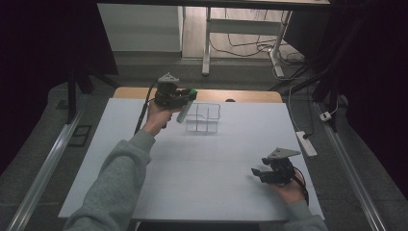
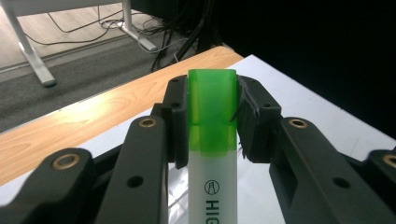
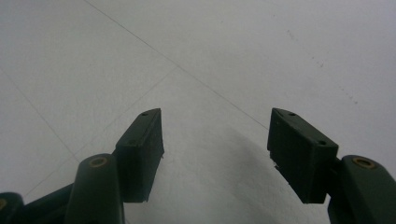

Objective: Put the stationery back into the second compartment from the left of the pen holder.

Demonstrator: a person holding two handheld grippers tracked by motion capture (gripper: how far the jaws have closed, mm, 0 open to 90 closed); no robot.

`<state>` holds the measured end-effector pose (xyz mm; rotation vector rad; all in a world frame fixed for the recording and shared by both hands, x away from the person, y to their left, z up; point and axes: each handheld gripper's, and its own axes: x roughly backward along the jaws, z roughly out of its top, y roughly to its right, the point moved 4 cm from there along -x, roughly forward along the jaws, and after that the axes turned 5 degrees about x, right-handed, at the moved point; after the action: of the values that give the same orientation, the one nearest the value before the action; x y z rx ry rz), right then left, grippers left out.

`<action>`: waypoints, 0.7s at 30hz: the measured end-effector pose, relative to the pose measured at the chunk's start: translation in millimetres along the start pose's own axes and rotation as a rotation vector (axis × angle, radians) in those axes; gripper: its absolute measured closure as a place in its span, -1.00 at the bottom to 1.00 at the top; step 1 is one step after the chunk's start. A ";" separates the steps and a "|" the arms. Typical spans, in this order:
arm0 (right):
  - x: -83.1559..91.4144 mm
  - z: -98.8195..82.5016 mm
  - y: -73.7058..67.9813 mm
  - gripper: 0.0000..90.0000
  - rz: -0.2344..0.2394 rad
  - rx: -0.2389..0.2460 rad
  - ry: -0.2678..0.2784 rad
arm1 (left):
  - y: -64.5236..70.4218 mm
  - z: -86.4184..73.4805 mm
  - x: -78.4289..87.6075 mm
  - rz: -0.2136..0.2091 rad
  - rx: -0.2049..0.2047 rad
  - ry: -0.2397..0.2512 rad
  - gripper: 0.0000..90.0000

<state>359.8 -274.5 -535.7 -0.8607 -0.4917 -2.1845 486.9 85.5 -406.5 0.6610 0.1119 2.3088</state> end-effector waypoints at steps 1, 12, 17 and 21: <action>0.0 0.0 0.0 -0.21 0.000 0.000 0.000 | 0.0 0.0 0.0 0.000 0.000 0.000 0.48; -0.3 -0.2 0.1 -0.21 -0.003 0.003 -0.005 | -0.2 11.1 -20.4 0.006 -0.016 0.011 0.48; -1.2 -0.3 -0.2 -0.22 -0.002 0.005 -0.004 | 2.7 14.0 -31.6 -0.002 -0.028 0.011 0.48; -1.8 -0.8 -0.1 -0.22 0.000 0.010 -0.013 | 5.0 16.2 -38.5 -0.021 -0.026 0.018 0.48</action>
<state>360.3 -274.0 -537.5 -0.8698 -0.5088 -2.1758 515.1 54.4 -407.7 0.6228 0.0967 2.2932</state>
